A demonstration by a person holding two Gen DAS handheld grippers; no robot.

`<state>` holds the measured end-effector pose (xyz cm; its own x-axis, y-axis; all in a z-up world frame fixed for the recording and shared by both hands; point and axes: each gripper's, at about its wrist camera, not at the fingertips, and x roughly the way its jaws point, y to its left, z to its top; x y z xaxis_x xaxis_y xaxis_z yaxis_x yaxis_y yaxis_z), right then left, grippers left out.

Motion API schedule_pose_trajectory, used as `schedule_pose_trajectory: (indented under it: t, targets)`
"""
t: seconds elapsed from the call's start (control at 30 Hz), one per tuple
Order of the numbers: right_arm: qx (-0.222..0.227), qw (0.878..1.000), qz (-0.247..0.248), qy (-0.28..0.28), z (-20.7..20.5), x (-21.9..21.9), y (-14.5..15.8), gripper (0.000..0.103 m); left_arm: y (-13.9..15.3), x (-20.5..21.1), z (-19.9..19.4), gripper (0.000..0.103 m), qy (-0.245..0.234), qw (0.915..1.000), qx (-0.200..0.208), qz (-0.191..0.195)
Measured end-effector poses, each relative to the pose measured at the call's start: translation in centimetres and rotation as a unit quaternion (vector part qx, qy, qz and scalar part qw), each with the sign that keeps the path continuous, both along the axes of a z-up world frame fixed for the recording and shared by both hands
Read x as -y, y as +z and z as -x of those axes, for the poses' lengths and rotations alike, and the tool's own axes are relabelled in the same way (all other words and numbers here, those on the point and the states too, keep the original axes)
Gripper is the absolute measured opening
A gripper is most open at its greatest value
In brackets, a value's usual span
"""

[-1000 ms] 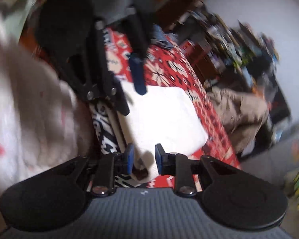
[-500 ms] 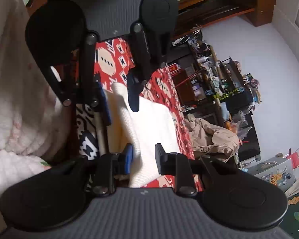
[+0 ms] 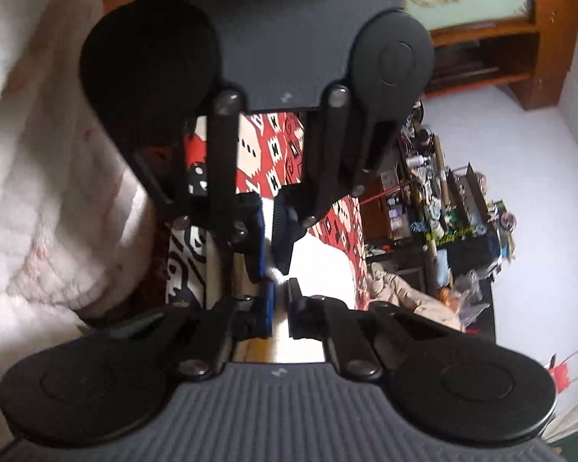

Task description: Fold clothes

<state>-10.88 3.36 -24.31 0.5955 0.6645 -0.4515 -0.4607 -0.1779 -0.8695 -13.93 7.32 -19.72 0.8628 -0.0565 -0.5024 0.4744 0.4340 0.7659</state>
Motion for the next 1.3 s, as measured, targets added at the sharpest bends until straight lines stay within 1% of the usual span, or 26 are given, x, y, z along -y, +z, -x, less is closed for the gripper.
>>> schedule_pose_trajectory:
  t: [0.07, 0.3, 0.5, 0.57, 0.67, 0.7, 0.8, 0.9, 0.97, 1.0, 1.07, 1.13, 1.17, 1.23, 1.27, 1.3]
  targets:
    - [-0.007, 1.0, 0.001, -0.006, -0.4, 0.1, -0.1, 0.006, 0.0, 0.0, 0.1, 0.008, -0.001, 1.0, 0.0, 0.002]
    - [-0.021, 0.998, -0.003, -0.052, -2.6, 1.7, 0.3, 0.006, 0.2, 0.1, 0.1, 0.008, 0.0, 0.9999, -0.002, 0.01]
    - [-0.037, 0.996, -0.025, -0.081, -3.6, 2.9, 0.4, 0.007, 0.0, 0.2, 0.3, 0.008, 0.004, 0.9999, -0.005, 0.009]
    - [-0.04, 0.995, -0.034, -0.087, -2.7, 3.8, 0.4, 0.007, -0.1, 0.2, 0.5, 0.008, 0.005, 0.9999, -0.001, 0.009]
    - [-0.049, 0.994, -0.043, -0.093, -2.6, 4.3, 0.8, 0.007, -0.2, -0.1, 0.8, 0.009, 0.007, 0.9999, -0.001, 0.009]
    - [-0.053, 0.993, -0.046, -0.095, -2.7, 4.5, 1.1, 0.006, -0.2, -0.1, 0.9, 0.011, 0.009, 0.9999, -0.002, 0.008]
    - [-0.074, 0.991, -0.054, -0.1, -2.9, 5.2, 2.1, 0.006, 0.0, -0.6, 1.0, 0.013, 0.02, 0.9996, -0.006, 0.018]
    - [-0.119, 0.983, -0.073, -0.115, -2.2, 6.9, 3.4, 0.006, 0.6, -1.4, 1.1, 0.013, 0.037, 0.9983, -0.014, 0.042]
    - [-0.161, 0.974, -0.093, -0.132, -1.6, 8.5, 4.4, 0.006, 1.1, -2.2, 1.1, 0.013, 0.051, 0.9967, -0.021, 0.06]
    - [-0.185, 0.966, -0.107, -0.144, -1.5, 9.3, 4.9, 0.006, 1.3, -2.7, 1.2, 0.013, 0.058, 0.9954, -0.024, 0.072]
    - [-0.232, 0.949, -0.136, -0.167, -1.5, 10.7, 6.1, 0.006, 1.9, -3.7, 1.3, 0.012, 0.075, 0.9916, -0.032, 0.1]
    - [-0.276, 0.926, -0.168, -0.196, -2.3, 11.9, 7.4, 0.007, 3.1, -5.0, 1.0, 0.012, 0.095, 0.9843, -0.039, 0.144]
    - [-0.291, 0.916, -0.181, -0.208, -2.8, 12.2, 7.9, 0.007, 3.8, -5.6, 0.7, 0.011, 0.106, 0.9789, -0.04, 0.17]
    - [-0.319, 0.895, -0.208, -0.231, -4.1, 12.3, 8.9, 0.007, 5.1, -6.5, 0.0, 0.007, 0.132, 0.9656, -0.027, 0.223]
    - [-0.334, 0.883, -0.222, -0.243, -4.7, 12.2, 9.2, 0.007, 5.6, -6.8, -0.6, 0.006, 0.145, 0.9561, -0.024, 0.253]
    - [-0.353, 0.869, -0.235, -0.255, -5.6, 12.0, 9.5, 0.007, 6.0, -6.9, -1.3, 0.006, 0.151, 0.946, -0.032, 0.285]
